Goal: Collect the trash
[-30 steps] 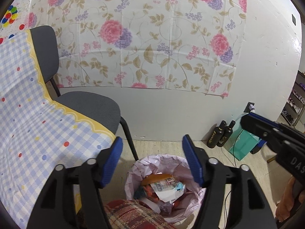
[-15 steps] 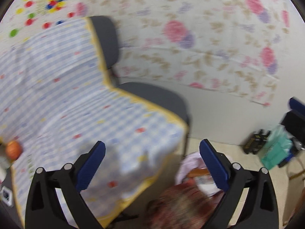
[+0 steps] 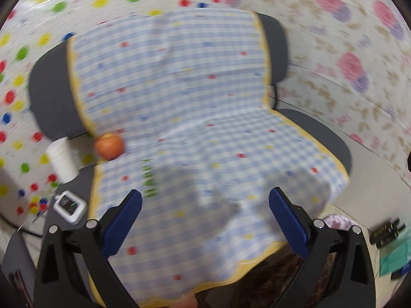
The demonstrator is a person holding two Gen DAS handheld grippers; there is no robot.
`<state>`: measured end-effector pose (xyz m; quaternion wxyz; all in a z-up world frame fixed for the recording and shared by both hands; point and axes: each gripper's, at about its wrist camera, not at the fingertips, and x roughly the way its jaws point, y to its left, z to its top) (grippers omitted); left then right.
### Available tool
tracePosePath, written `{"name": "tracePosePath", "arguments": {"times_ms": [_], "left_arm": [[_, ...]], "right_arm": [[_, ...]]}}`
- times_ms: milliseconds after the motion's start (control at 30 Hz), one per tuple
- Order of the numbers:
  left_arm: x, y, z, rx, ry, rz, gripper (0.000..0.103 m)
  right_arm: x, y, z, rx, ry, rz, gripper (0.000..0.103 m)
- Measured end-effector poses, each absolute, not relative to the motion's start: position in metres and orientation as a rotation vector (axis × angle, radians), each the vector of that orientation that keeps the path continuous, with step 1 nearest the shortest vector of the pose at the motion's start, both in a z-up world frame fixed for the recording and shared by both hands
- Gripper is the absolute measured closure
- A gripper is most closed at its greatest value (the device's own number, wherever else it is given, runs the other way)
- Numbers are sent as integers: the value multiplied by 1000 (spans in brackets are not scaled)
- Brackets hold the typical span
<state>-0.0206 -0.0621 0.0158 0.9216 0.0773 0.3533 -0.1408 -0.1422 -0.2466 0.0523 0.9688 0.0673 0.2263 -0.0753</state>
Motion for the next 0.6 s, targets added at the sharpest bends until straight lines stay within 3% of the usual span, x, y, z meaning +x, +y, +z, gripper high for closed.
{"name": "tracePosePath", "arguments": {"times_ms": [600], "left_arm": [[-25, 6, 42, 125, 686, -166, 7]], "right_arm": [[-95, -211, 56, 145, 519, -106, 8]]}}
